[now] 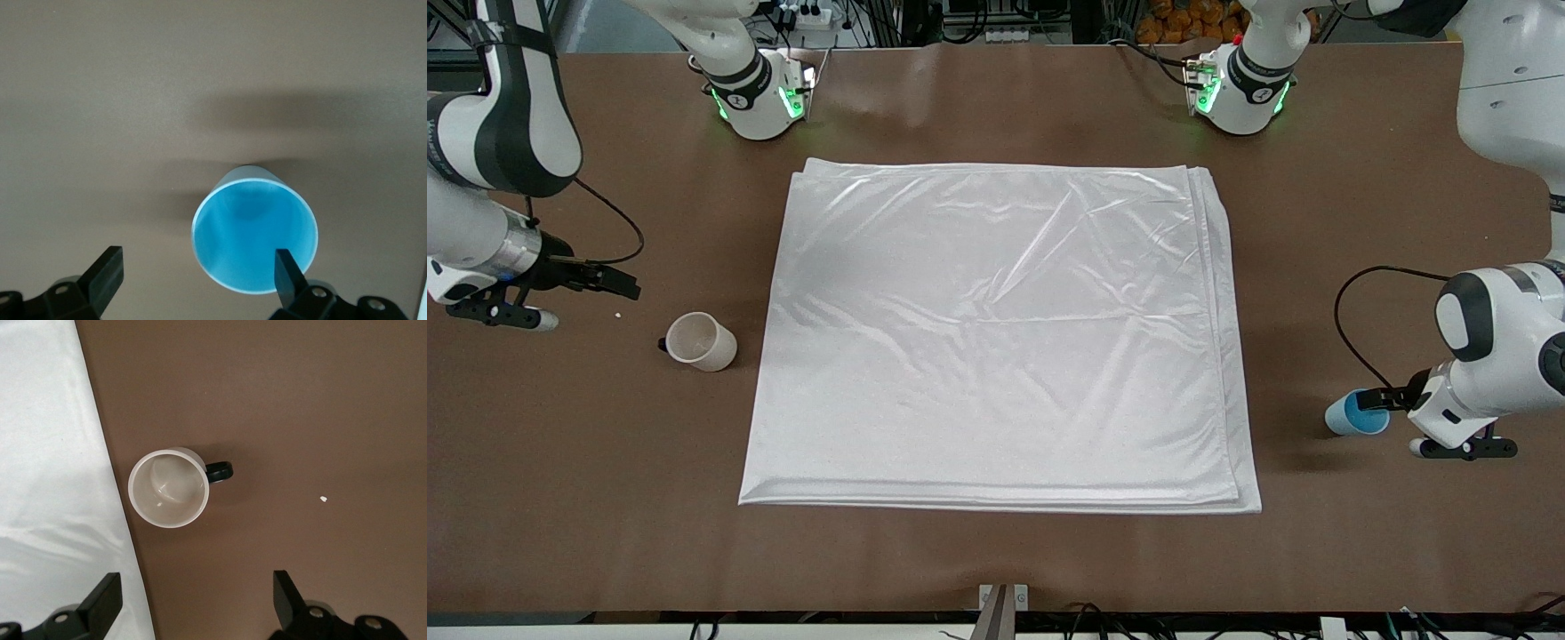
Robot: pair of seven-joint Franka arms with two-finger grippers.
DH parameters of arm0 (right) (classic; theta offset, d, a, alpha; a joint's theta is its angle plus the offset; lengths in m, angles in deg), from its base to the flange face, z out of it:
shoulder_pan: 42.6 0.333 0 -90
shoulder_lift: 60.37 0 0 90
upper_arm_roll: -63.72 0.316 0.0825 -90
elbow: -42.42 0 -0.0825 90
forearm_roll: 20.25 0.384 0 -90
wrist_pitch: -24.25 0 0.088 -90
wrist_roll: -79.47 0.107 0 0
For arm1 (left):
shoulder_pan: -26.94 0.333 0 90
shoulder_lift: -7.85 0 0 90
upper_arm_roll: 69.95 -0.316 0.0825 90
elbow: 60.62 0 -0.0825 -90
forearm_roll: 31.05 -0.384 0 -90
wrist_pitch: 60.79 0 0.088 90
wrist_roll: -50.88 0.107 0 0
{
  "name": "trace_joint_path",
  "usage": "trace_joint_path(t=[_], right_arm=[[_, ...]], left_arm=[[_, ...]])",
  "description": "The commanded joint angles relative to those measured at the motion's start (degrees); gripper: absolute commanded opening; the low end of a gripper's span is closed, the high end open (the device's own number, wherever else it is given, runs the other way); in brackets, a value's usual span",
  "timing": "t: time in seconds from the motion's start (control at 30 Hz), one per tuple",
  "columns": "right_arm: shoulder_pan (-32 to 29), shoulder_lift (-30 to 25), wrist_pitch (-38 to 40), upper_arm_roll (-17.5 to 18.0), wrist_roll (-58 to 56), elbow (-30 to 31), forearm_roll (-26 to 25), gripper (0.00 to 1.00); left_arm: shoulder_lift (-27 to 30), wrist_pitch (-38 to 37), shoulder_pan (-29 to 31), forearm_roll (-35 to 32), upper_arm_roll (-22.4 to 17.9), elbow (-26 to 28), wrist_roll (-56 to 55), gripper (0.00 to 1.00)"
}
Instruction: Place blue cup into white mug on cloth
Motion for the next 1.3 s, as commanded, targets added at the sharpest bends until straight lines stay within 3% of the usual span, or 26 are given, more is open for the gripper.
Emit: trace_joint_path(t=[0.0, 0.17, 0.63, 1.27], right_arm=[[-1.3, 0.2, -8.4, 0.3, -1.0, 6.0, 0.7, 1.0], [-1.4, 1.7, -13.0, 0.3, -1.0, 8.6, 0.7, 1.0], [-2.0, 10.0, -20.6, 0.3, -0.3, 8.6, 0.7, 0.99], [-4.1, 11.1, -20.3, 0.4, -0.9, 5.7, 0.8, 1.0]], left_arm=[[-1.0, 1.1, 0.1, -1.2, 0.2, -0.6, 0.7, 1.0], [-1.5, 1.8, 0.2, -1.2, 0.2, -0.5, 0.7, 1.0], [-2.2, 2.8, 0.3, -1.2, 0.2, -0.5, 0.7, 1.0], [-3.0, 4.0, 0.3, -0.8, 0.2, -0.5, 0.6, 1.0]])
